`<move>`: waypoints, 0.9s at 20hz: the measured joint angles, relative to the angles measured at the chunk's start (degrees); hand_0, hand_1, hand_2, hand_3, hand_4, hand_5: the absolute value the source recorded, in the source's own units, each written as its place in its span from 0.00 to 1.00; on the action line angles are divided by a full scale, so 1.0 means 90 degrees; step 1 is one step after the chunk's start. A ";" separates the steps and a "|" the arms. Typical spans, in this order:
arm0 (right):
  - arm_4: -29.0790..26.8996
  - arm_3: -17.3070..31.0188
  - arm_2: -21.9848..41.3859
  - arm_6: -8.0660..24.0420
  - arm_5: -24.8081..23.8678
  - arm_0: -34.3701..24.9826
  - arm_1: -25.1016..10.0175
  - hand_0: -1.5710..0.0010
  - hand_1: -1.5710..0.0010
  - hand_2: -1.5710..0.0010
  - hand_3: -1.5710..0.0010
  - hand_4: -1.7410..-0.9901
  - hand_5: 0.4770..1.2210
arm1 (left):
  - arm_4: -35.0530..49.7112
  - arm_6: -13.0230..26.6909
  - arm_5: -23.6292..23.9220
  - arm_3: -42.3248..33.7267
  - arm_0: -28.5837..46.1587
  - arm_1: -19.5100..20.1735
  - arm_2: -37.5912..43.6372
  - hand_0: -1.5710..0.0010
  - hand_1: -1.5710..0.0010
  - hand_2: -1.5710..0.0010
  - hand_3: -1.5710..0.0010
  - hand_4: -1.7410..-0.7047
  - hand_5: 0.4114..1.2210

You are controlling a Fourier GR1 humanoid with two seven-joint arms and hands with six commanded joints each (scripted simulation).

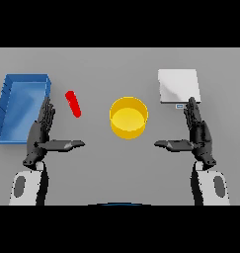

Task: Pick up the red beaker and tilt it to pour out 1 green nut into yellow bowl. Pick up the yellow bowl and place it on the metallic measuring scale.

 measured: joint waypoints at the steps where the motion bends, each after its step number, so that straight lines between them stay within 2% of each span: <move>1: -0.0001 0.0001 0.0000 0.0002 -0.0007 -0.0003 0.0002 1.00 1.00 1.00 1.00 0.66 0.27 | 0.0008 0.0006 0.0004 0.0005 -0.0008 0.0008 0.0009 1.00 1.00 1.00 1.00 0.52 0.30; 6: 0.0002 -0.0009 -0.0018 0.0035 -0.0022 -0.0071 -0.0027 1.00 1.00 1.00 1.00 0.66 0.27 | 0.0092 0.0100 -0.0050 0.0047 -0.0132 0.0092 0.0083 1.00 1.00 1.00 1.00 0.52 0.30; 7: 0.0657 -0.0287 0.0267 -0.0520 -0.0151 0.0204 -0.0266 1.00 1.00 1.00 1.00 0.67 0.27 | -0.0225 -0.0034 -0.0078 -0.0192 0.0098 0.0266 -0.0125 1.00 1.00 1.00 1.00 0.52 0.29; 9: 0.1340 -0.0561 0.0618 -0.0789 -0.0256 0.0557 -0.0449 1.00 1.00 1.00 1.00 0.67 0.27 | -0.0547 -0.0046 -0.0142 -0.0614 0.0429 0.0423 -0.0410 1.00 1.00 1.00 1.00 0.50 0.30; 10: 0.1527 -0.0751 0.0716 -0.0770 -0.0310 0.0652 -0.0483 1.00 1.00 1.00 1.00 0.67 0.27 | -0.0651 0.0113 -0.0122 -0.0692 0.0421 0.0423 -0.0499 1.00 1.00 1.00 1.00 0.50 0.30; 14: 0.1629 -0.0911 0.0807 -0.0534 -0.0304 0.0635 -0.0472 1.00 1.00 1.00 1.00 0.65 0.27 | -0.0761 0.0466 -0.0139 -0.0933 0.0430 0.0496 -0.0611 1.00 1.00 1.00 1.00 0.48 0.32; 18: 0.1344 -0.0933 0.0797 -0.0722 -0.0101 0.0748 -0.0428 1.00 1.00 1.00 1.00 0.61 0.27 | -0.0729 0.0452 -0.0253 -0.0334 0.0046 0.0467 -0.0564 1.00 1.00 1.00 1.00 0.40 0.37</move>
